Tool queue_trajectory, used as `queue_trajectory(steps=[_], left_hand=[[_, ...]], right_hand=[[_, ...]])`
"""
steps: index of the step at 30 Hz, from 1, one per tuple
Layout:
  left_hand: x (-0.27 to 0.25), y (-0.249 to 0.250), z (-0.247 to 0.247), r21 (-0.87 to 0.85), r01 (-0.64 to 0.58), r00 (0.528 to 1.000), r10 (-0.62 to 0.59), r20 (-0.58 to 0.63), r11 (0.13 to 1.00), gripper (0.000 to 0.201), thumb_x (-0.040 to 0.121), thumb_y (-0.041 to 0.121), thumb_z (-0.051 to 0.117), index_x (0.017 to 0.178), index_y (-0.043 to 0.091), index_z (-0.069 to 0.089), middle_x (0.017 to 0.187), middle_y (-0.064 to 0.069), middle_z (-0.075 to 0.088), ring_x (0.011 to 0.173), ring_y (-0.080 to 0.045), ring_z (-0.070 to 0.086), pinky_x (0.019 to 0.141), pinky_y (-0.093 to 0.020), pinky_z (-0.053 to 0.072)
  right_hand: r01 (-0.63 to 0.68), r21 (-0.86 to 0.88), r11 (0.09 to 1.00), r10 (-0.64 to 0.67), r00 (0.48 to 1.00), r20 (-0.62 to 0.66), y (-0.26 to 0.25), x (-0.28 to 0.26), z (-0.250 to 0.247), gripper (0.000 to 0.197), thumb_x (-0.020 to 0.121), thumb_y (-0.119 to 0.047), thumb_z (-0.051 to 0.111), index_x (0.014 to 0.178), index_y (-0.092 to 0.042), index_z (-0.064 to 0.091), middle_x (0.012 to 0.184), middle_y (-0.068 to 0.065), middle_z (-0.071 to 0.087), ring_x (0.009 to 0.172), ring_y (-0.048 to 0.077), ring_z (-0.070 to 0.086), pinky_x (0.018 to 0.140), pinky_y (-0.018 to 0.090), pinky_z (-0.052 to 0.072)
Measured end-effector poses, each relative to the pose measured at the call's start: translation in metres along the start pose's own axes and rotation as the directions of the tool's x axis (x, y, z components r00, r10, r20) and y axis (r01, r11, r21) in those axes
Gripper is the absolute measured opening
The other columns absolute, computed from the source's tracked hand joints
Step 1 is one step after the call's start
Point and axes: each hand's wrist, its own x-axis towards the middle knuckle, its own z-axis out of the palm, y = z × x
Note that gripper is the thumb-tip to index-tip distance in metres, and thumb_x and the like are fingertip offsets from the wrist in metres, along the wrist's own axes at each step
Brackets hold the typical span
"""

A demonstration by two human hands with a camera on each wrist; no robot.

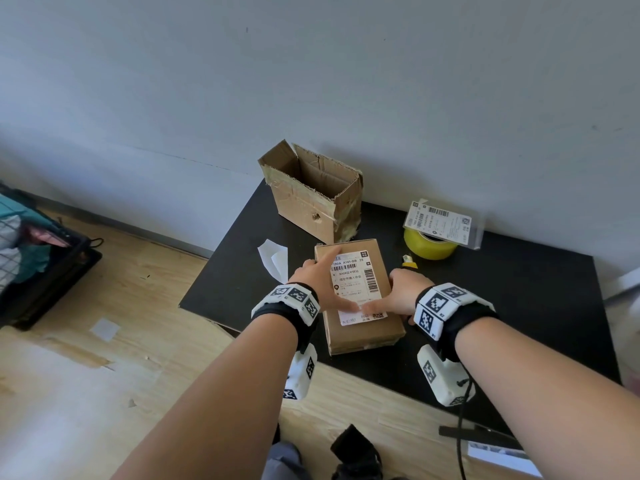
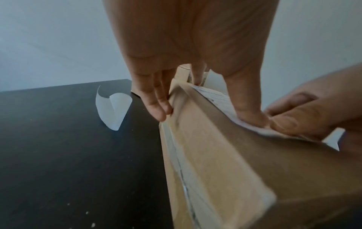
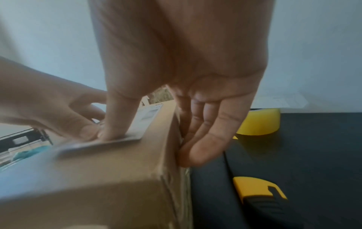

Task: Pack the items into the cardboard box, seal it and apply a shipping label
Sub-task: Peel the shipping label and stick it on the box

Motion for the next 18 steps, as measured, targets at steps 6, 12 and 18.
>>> queue_trajectory(steps=[6, 12, 18], left_hand=[[-0.007, -0.002, 0.001, 0.086, -0.04, 0.993, 0.03, 0.114, 0.995, 0.135, 0.057, 0.046, 0.088, 0.148, 0.045, -0.012, 0.156, 0.0, 0.018, 0.136, -0.025, 0.035, 0.104, -0.046, 0.039], [-0.008, -0.007, -0.009, -0.031, -0.051, 0.986, 0.055, 0.16, 0.998, 0.135, 0.059, 0.03, 0.09, 0.148, 0.041, -0.01, 0.155, 0.004, 0.026, 0.141, -0.026, 0.031, 0.11, -0.054, 0.034], [0.0, -0.011, -0.008, -0.334, 0.142, 0.99, -0.129, 0.063, 0.932, 0.119, 0.068, 0.025, 0.085, 0.153, 0.025, 0.002, 0.134, 0.0, 0.054, 0.115, -0.021, 0.058, 0.085, -0.042, 0.058]], right_hand=[[0.013, 0.025, 1.0, -0.014, 0.998, 0.059, 0.002, -0.007, -0.001, 0.076, 0.064, -0.043, 0.084, 0.125, -0.017, 0.047, 0.122, 0.002, 0.058, 0.103, 0.02, 0.06, 0.083, 0.039, 0.056], [0.017, 0.162, 0.987, -0.042, 0.988, 0.149, 0.011, -0.01, -0.01, 0.067, 0.074, -0.013, 0.08, 0.134, -0.015, 0.048, 0.127, 0.004, 0.058, 0.104, 0.026, 0.064, 0.081, 0.039, 0.059], [0.044, 0.223, 0.974, -0.054, 0.998, 0.04, 0.014, -0.006, -0.005, 0.032, 0.091, -0.033, 0.062, 0.115, -0.012, 0.062, 0.111, 0.006, 0.068, 0.094, 0.024, 0.069, 0.083, 0.041, 0.058]])
